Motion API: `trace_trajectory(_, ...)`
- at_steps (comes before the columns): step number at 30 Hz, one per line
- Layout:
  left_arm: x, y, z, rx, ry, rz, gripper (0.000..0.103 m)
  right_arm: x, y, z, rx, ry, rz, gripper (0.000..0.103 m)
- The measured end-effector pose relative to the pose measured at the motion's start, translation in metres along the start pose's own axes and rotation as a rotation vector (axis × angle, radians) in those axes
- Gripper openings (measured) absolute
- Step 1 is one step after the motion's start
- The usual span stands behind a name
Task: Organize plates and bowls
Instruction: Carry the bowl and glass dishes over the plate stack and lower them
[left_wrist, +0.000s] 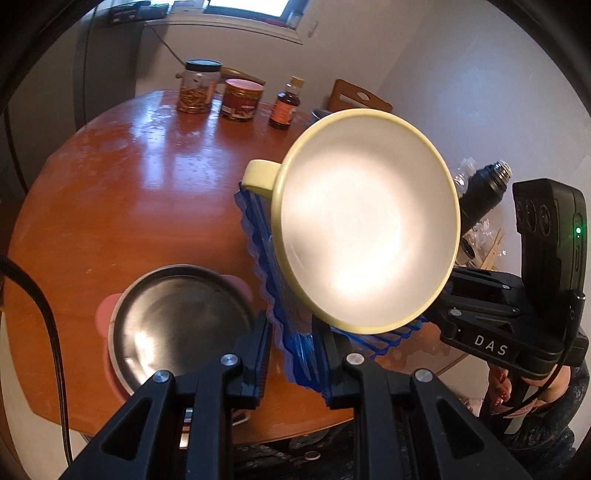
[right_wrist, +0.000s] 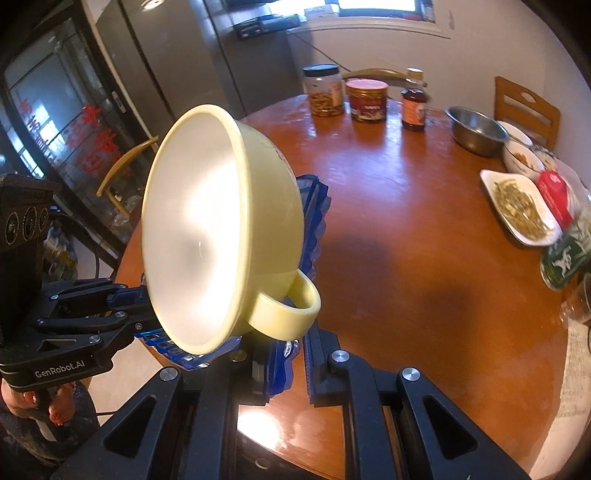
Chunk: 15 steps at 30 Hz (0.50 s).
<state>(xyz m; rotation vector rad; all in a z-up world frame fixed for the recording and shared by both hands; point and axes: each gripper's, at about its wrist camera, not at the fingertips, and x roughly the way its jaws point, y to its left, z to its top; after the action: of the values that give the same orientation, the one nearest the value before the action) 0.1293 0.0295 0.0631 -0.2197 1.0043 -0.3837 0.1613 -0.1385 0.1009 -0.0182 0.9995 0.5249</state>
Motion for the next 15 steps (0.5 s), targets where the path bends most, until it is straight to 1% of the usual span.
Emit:
trace_trajectory(8,-0.019,0.040,-0.009,-0.046,-0.011,0.027,0.023,0.020,0.029,0.009,-0.049,0.023,0.028,0.013)
trace_trajectory(15,-0.019,0.073,-0.025,-0.082,0.017,0.041,0.023,0.054,0.053,0.010,-0.060,0.068,0.049,0.013)
